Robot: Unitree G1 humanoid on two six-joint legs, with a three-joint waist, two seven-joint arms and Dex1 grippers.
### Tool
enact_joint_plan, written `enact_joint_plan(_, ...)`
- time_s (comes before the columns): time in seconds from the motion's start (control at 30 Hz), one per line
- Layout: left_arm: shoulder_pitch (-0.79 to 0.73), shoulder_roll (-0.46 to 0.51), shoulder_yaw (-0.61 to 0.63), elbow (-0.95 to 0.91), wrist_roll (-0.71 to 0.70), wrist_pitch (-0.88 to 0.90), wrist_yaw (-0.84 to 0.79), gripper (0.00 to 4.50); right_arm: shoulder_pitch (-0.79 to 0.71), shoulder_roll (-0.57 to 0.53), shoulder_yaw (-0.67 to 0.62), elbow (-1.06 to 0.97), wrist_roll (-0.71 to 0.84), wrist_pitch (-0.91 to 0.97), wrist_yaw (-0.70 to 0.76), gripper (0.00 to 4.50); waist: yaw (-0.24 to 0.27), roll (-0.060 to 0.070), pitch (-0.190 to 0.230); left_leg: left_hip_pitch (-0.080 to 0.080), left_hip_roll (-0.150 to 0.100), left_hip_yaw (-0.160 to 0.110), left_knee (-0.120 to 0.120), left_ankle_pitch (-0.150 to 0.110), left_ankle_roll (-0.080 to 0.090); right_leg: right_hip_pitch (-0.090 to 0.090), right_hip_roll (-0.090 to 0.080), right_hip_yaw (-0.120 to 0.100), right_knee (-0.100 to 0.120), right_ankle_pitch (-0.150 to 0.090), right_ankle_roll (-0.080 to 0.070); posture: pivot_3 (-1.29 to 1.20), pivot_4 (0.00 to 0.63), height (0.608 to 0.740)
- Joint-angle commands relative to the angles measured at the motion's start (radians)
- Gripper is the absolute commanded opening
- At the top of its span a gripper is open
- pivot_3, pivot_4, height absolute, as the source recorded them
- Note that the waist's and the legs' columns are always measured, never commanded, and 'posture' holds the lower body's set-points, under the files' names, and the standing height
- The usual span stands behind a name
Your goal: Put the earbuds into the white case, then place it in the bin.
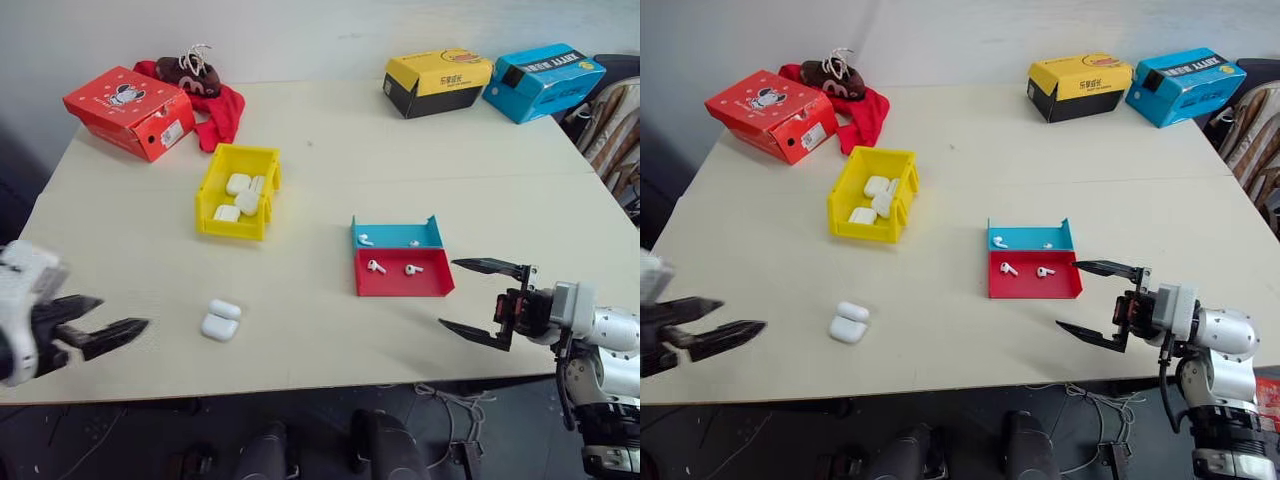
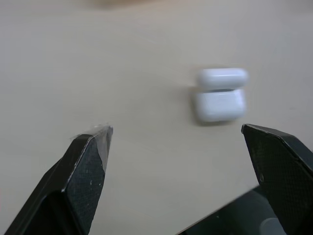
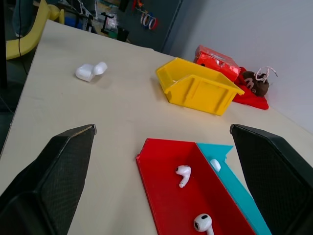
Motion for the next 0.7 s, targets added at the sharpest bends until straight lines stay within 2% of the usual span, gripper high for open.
enact_joint_plan(0.03, -0.021, -0.062, -0.105, -0.043, -0.152, 0.010, 0.218, 4.47, -0.019, -0.021, 0.002, -0.014, -0.008, 0.007, -0.005, 4.50, 0.001, 0.000, 0.000, 0.000, 0.000, 0.000, 0.000, 0.000, 0.000, 0.000, 0.000, 0.000, 0.000, 0.000, -0.001, 0.00, 0.150, 0.740)
enact_joint_plan(0.17, -0.092, -0.158, -0.244, -0.051, -0.262, 0.010, 0.502, 4.47, -0.017, -0.031, 0.014, -0.087, -0.018, 0.064, -0.056, 4.50, 0.009, 0.000, 0.000, 0.000, 0.001, -0.001, 0.002, 0.001, -0.001, 0.000, 0.001, 0.001, 0.003, -0.001, -0.002, 0.00, 0.150, 0.740)
enact_joint_plan(0.27, -0.159, -0.151, -0.321, -0.028, -0.352, 0.010, 0.670, 4.47, -0.006, -0.041, 0.022, -0.137, -0.021, 0.106, -0.087, 4.50, 0.014, -0.001, 0.000, 0.000, 0.001, -0.002, 0.004, 0.003, -0.002, 0.001, 0.001, 0.002, 0.004, -0.001, -0.002, 0.00, 0.150, 0.740)
enact_joint_plan(0.33, -0.165, -0.087, -0.399, 0.002, -0.483, -0.075, 0.821, 4.47, -0.003, -0.048, 0.026, -0.166, -0.022, 0.132, -0.107, 4.50, 0.016, -0.002, 0.000, 0.001, 0.000, -0.002, 0.004, 0.003, -0.001, 0.001, 0.001, 0.003, 0.004, -0.001, -0.001, 0.00, 0.150, 0.740)
enact_joint_plan(0.53, -0.187, 0.210, -0.663, 0.062, -0.829, -0.408, 1.235, 4.47, 0.004, -0.069, 0.017, -0.244, -0.022, 0.202, -0.173, 4.50, 0.013, -0.001, 0.000, 0.001, 0.000, -0.003, 0.002, 0.003, -0.002, 0.000, 0.000, 0.004, 0.004, -0.001, -0.002, 0.00, 0.150, 0.740)
enact_joint_plan(0.6, -0.208, 0.246, -0.759, 0.069, -0.901, -0.505, 1.331, 4.47, 0.010, -0.079, 0.014, -0.263, -0.017, 0.220, -0.180, 4.50, 0.013, -0.001, 0.000, 0.001, 0.000, -0.003, 0.002, 0.003, -0.002, 0.000, 0.000, 0.004, 0.004, -0.002, -0.003, 0.00, 0.150, 0.740)
enact_joint_plan(0.7, -0.261, 0.257, -0.888, 0.077, -0.929, -0.578, 1.426, 4.47, 0.005, -0.084, 0.014, -0.267, -0.015, 0.224, -0.179, 4.50, 0.013, -0.001, 0.000, 0.000, -0.001, -0.003, 0.001, 0.003, -0.002, 0.000, 0.000, 0.004, 0.003, -0.002, -0.003, 0.00, 0.150, 0.740)
